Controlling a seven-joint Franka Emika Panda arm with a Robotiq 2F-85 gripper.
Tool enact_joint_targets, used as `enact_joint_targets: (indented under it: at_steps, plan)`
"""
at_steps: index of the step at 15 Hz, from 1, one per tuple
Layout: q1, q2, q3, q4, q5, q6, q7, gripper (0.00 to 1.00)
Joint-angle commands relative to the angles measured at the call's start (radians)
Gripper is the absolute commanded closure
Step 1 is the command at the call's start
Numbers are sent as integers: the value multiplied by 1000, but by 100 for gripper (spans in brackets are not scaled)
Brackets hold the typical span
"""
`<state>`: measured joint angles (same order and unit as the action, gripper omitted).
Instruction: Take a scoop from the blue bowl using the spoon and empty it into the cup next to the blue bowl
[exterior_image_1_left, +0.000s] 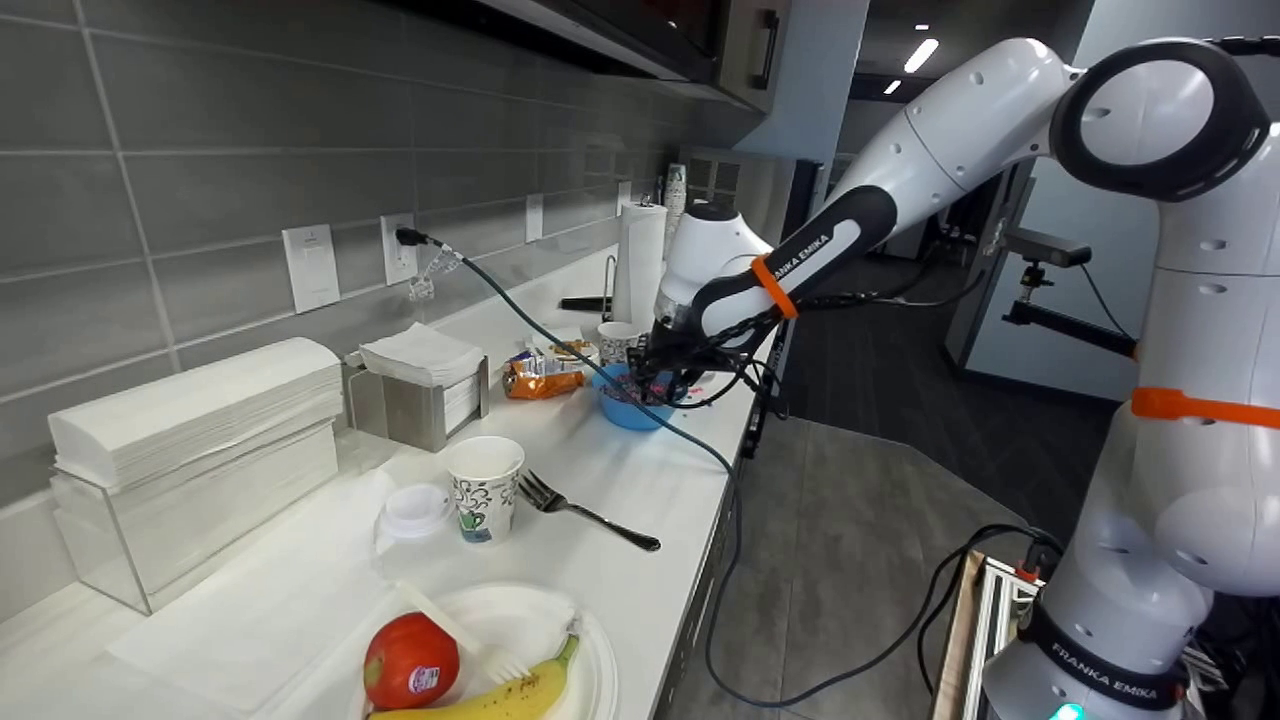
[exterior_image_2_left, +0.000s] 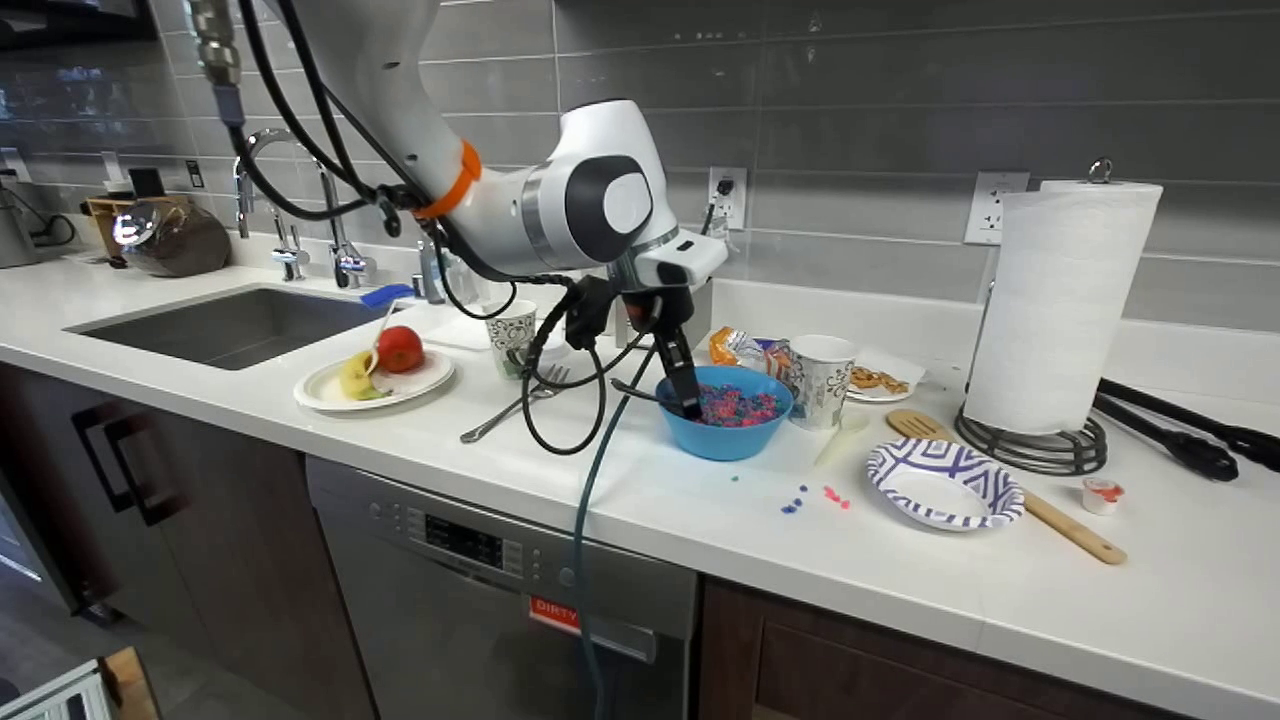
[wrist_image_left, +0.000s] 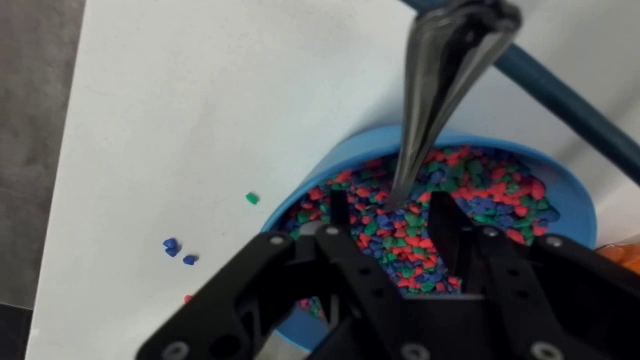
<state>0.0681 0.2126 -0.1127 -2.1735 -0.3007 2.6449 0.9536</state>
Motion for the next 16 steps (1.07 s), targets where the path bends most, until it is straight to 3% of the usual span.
enact_joint_targets:
  at_steps: [1, 5, 6, 7, 10, 16]
  plan:
    - [17, 16, -17, -2, -23, 18, 44, 67]
    - [22, 20, -12, -2, -14, 15, 40, 60]
    - [24, 21, -11, -3, -13, 17, 38, 66]
    - [30, 21, -16, -2, -27, 18, 48, 84]
    - [39, 10, -23, -1, -42, 25, 67, 100]
    - [59, -7, -42, -10, -130, 38, 139, 97]
